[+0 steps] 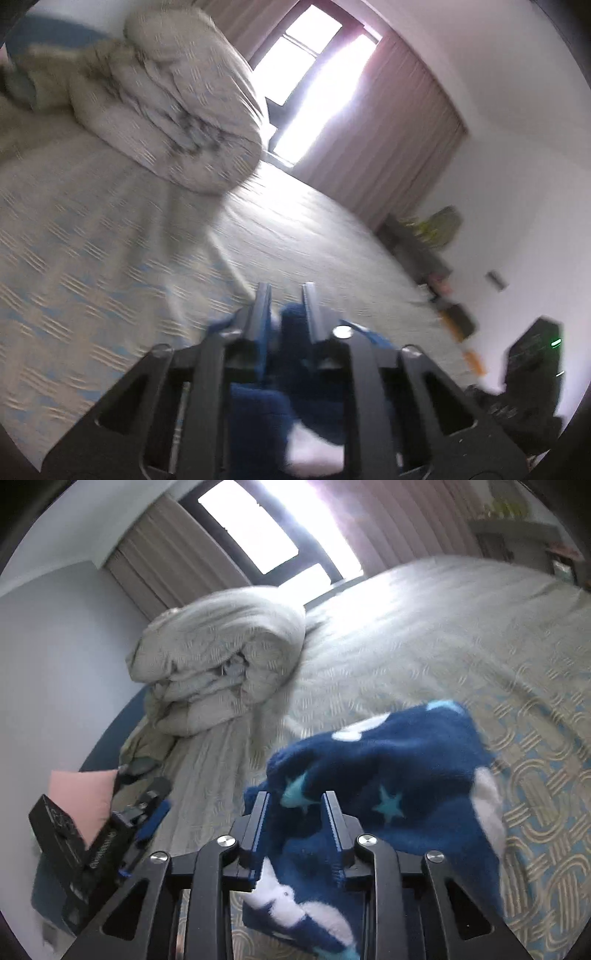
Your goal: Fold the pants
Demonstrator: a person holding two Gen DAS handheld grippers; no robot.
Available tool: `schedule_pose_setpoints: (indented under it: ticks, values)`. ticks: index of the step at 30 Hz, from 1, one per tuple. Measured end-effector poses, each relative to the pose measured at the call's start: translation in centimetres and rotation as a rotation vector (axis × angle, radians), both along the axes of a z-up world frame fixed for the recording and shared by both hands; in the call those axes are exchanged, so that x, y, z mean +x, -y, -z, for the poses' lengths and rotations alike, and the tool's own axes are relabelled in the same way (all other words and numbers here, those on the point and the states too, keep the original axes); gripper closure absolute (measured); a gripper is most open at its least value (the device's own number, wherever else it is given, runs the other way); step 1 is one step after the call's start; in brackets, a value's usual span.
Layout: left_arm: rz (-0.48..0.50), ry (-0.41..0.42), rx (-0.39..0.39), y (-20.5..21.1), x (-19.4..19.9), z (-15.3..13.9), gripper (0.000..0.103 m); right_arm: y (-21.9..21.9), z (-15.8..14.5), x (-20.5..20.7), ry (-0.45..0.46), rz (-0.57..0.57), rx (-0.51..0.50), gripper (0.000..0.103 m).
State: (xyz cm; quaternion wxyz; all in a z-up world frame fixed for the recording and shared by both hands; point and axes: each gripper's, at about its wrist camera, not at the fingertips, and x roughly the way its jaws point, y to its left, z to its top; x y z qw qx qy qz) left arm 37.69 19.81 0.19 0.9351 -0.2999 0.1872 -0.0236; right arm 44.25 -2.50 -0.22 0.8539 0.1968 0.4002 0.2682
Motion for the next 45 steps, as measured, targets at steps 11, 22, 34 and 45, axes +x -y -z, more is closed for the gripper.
schedule_pose_setpoints:
  ticks: [11, 22, 34, 45]
  values:
    - [0.063, -0.334, -0.178, -2.5, 4.3, 6.8, 0.086, -2.3, 6.4, -2.2, -0.122, -0.103, -0.125, 0.078]
    - [0.15, -0.333, -0.36, -5.3, 3.5, 9.2, 0.093, -6.6, 3.4, -3.3, 0.01, -0.197, -0.143, 0.073]
    - [0.184, -0.356, -0.41, -5.5, 3.2, 10.1, 0.096, -13.0, 6.9, 0.0, -0.021, -0.112, -0.408, 0.065]
    - [0.206, -0.347, -0.444, -6.2, 3.7, 10.5, 0.096, -11.9, 4.8, -3.5, -0.008, -0.183, -0.319, 0.088]
